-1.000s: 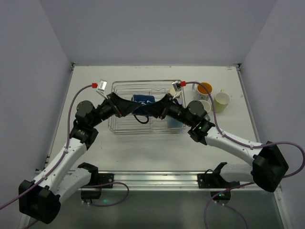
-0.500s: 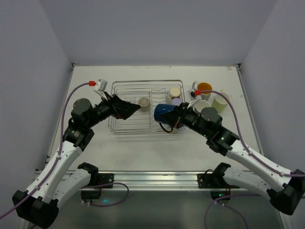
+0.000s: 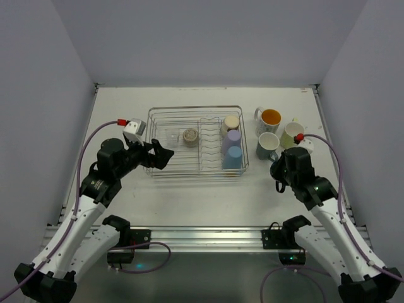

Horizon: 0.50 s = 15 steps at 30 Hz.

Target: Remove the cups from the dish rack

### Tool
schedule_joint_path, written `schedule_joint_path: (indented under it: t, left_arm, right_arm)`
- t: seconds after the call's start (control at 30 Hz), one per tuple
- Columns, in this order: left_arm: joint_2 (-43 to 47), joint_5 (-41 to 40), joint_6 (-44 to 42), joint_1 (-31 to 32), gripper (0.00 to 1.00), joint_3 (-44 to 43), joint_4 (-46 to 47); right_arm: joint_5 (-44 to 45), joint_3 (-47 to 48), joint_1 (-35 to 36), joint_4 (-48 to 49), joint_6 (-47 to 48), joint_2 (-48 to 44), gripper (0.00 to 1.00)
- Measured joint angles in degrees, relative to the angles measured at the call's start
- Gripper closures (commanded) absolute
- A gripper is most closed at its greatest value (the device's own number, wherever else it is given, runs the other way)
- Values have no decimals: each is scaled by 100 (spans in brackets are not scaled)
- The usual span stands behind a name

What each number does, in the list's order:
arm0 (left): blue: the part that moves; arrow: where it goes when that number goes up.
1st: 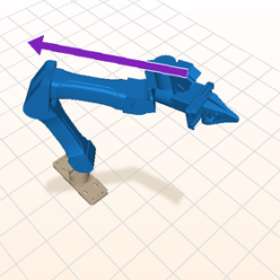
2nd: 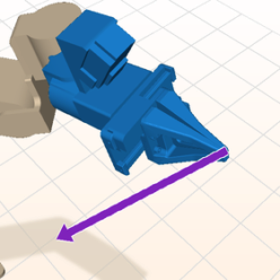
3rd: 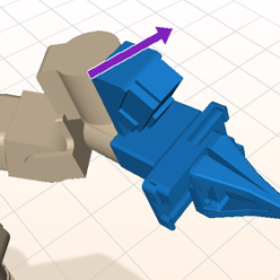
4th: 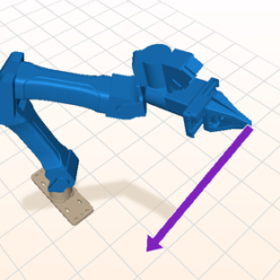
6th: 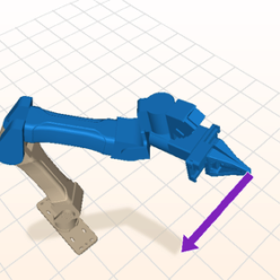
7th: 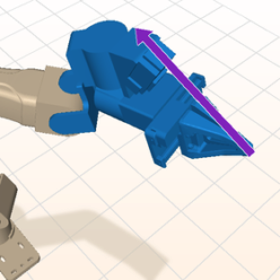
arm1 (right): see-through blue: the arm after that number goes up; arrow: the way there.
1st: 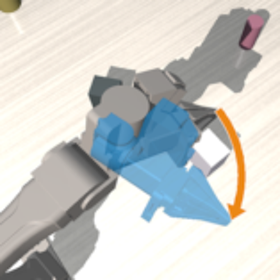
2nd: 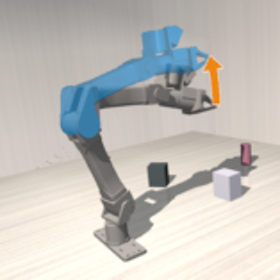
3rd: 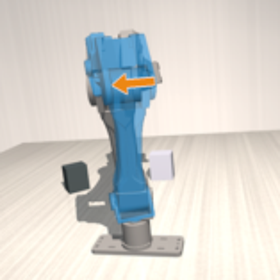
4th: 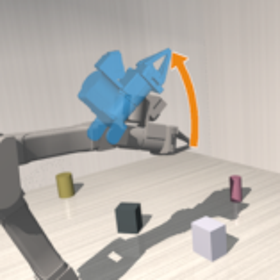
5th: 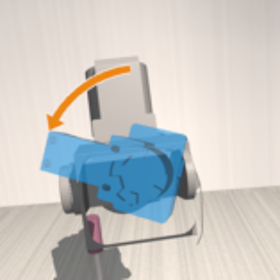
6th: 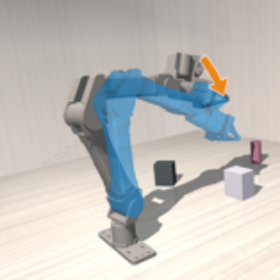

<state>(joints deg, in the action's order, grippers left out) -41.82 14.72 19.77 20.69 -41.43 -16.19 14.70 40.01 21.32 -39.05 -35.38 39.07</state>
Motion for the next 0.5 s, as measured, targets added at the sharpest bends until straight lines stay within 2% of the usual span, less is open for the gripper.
schedule_joint_path:
  t: [0.23,0.37,0.5]
  left_arm:
    - [11,-173,-238,0,0,160,-160]
    - [17,-238,-297,0,0,170,-192]
    - [-7,-302,-310,0,2,170,-203]
  right_arm:
    - [83,-308,-828,444,-70,1097,100]
    - [39,-627,-1458,817,-79,1392,100]
    - [-37,-660,-1731,1189,-79,1729,100]
